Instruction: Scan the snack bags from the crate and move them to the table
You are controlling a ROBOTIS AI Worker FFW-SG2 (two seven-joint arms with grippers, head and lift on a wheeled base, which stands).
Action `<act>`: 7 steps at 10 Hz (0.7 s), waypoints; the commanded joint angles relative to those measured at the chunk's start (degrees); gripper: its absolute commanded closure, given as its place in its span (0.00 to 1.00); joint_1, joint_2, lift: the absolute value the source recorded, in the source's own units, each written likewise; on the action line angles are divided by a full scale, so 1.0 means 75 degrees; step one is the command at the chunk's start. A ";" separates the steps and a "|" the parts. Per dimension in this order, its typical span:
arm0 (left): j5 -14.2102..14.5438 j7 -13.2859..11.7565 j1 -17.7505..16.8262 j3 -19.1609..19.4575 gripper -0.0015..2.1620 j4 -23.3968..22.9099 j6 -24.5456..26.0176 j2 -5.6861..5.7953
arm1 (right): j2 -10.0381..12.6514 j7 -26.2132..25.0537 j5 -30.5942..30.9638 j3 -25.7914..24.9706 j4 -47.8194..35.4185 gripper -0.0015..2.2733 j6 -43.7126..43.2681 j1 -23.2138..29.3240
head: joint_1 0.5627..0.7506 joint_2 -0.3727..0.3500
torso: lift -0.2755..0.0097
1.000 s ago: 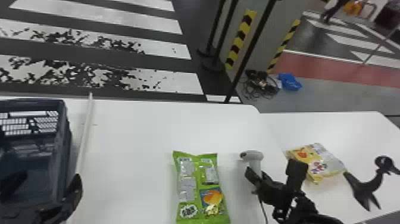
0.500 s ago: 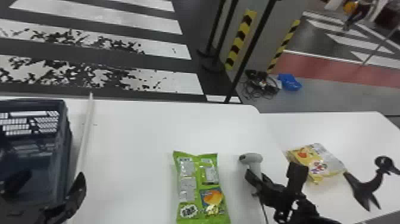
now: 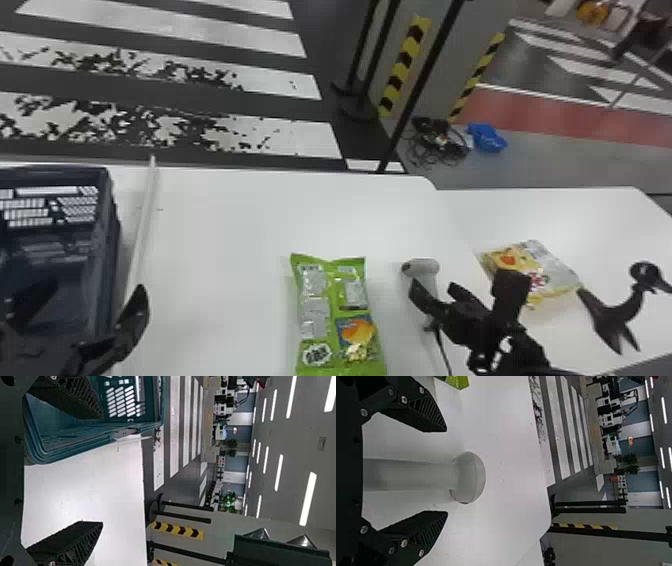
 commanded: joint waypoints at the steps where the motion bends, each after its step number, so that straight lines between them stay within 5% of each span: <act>1: 0.0015 0.0009 -0.0044 -0.0006 0.02 0.0016 0.0025 0.0021 | 0.0220 -0.0151 -0.0048 0.0109 -0.1059 0.01 0.0415 0.0496 | 0.70 0.03 | 0.63; 3: 0.0086 0.0009 -0.0115 0.0006 0.02 0.0051 0.0002 0.0056 | 0.0631 -0.1018 -0.0106 0.0601 -0.2301 0.02 0.0814 0.1140 | 0.70 0.03 | 0.63; 5: 0.0132 -0.0015 -0.0162 0.0006 0.02 0.0075 0.0002 0.0091 | 0.0795 -0.1018 -0.0364 0.0812 -0.2536 0.02 0.1165 0.1375 | 0.70 0.09 | 0.63; 7: 0.0168 -0.0038 -0.0209 0.0018 0.02 0.0169 0.0002 0.0138 | 0.0842 -0.0714 -0.1665 0.0250 -0.2466 0.03 0.1986 0.1398 | 0.70 0.15 | 0.63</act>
